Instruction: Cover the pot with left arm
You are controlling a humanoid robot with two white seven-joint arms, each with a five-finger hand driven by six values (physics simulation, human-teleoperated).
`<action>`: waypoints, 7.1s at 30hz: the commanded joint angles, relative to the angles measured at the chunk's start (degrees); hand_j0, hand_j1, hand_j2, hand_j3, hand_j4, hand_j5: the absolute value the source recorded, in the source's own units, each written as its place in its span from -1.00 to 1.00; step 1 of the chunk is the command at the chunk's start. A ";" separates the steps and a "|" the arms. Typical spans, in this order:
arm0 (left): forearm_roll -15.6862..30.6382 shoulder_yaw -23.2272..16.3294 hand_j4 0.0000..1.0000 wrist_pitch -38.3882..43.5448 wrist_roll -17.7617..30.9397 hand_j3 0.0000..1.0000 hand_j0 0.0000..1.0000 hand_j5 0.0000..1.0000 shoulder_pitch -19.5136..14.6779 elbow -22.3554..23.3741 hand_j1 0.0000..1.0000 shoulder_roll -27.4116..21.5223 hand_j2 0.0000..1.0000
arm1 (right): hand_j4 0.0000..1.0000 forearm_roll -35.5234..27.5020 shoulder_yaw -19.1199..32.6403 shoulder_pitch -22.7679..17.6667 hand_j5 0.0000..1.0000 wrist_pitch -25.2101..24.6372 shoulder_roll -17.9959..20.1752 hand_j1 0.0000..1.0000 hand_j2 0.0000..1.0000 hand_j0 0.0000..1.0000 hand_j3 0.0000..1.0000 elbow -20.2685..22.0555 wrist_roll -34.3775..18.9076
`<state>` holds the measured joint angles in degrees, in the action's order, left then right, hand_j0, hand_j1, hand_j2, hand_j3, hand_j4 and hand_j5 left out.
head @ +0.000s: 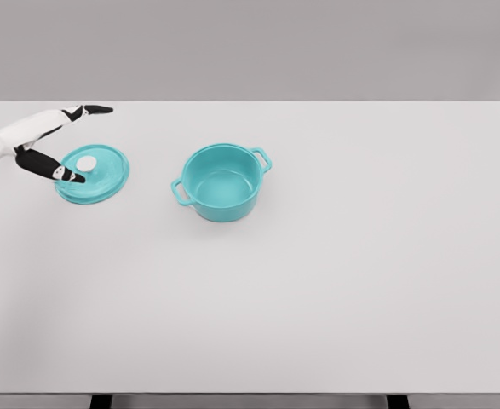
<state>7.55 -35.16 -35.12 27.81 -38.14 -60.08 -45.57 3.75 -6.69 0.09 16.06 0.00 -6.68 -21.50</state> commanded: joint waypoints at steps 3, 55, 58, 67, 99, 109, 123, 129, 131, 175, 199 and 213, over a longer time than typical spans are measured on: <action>3.52 -0.26 1.00 0.12 0.14 1.00 1.00 1.00 0.17 2.95 1.00 1.36 1.00 | 1.00 0.03 0.01 0.00 1.00 0.03 0.00 1.00 1.00 1.00 1.00 0.00 -0.03; -6.32 -0.26 0.64 4.88 2.95 0.64 0.64 0.64 -6.59 22.46 0.64 9.89 0.64 | 1.00 0.03 0.01 0.00 1.00 0.03 0.00 1.00 1.00 1.00 1.00 0.00 -0.03; -6.32 -0.34 0.64 4.88 2.86 0.64 0.64 0.64 -6.59 22.46 0.64 9.89 0.64 | 1.00 0.03 0.01 0.00 1.00 0.03 0.00 1.00 1.00 1.00 1.00 0.00 -0.03; -6.41 -0.34 0.64 4.88 2.60 0.64 0.64 0.64 -6.94 24.13 0.64 10.06 0.64 | 1.00 0.03 0.01 0.00 1.00 0.03 0.00 1.00 1.00 1.00 1.00 0.00 -0.03; -6.41 -0.26 0.02 4.27 2.51 0.02 0.02 0.02 -7.03 24.92 0.02 10.77 0.02 | 1.00 0.03 0.01 0.00 1.00 0.03 0.00 1.00 1.00 1.00 1.00 0.00 -0.03; -6.15 -0.34 0.02 4.18 3.30 0.02 0.02 0.02 -6.51 18.07 0.02 10.77 0.02 | 1.00 0.03 0.01 0.00 1.00 0.03 0.00 1.00 1.00 1.00 1.00 0.00 -0.03; -0.61 -7.46 0.02 4.18 3.57 0.02 0.02 0.02 -9.67 13.15 0.02 10.06 0.02 | 1.00 0.03 0.01 0.00 1.00 0.03 0.00 1.00 1.00 1.00 1.00 0.00 -0.03; -0.43 -7.90 0.02 4.18 3.92 0.02 0.02 0.02 -10.46 9.28 0.02 9.98 0.02 | 1.00 0.03 0.01 0.00 1.00 0.03 0.00 1.00 1.00 1.00 1.00 0.00 -0.03; -0.17 -8.17 0.02 4.18 3.92 0.02 0.02 0.02 -10.64 8.93 0.02 9.98 0.02 | 1.00 0.03 0.01 0.00 1.00 0.03 0.00 1.00 1.00 1.00 1.00 0.00 -0.03; 0.97 -12.56 0.02 4.36 3.92 0.02 0.02 0.02 -11.87 2.60 0.02 14.28 0.02 | 1.00 0.03 0.01 0.00 1.00 0.03 0.00 1.00 1.00 1.00 1.00 0.00 -0.03; 0.89 -12.65 0.03 4.27 3.57 0.03 0.03 0.03 -11.08 2.60 0.03 17.09 0.03 | 1.00 0.03 0.01 0.00 1.00 0.03 0.00 1.00 1.00 1.00 1.00 0.00 -0.03; 0.62 -12.65 0.03 4.44 3.57 0.03 0.03 0.03 -10.55 2.78 0.03 17.89 0.03 | 1.00 0.03 0.01 0.00 1.00 0.03 0.00 1.00 1.00 1.00 1.00 0.00 -0.03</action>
<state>7.82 -47.89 -30.81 31.40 -48.69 -57.33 -27.76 3.74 -6.69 0.09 16.06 0.00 -6.68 -21.51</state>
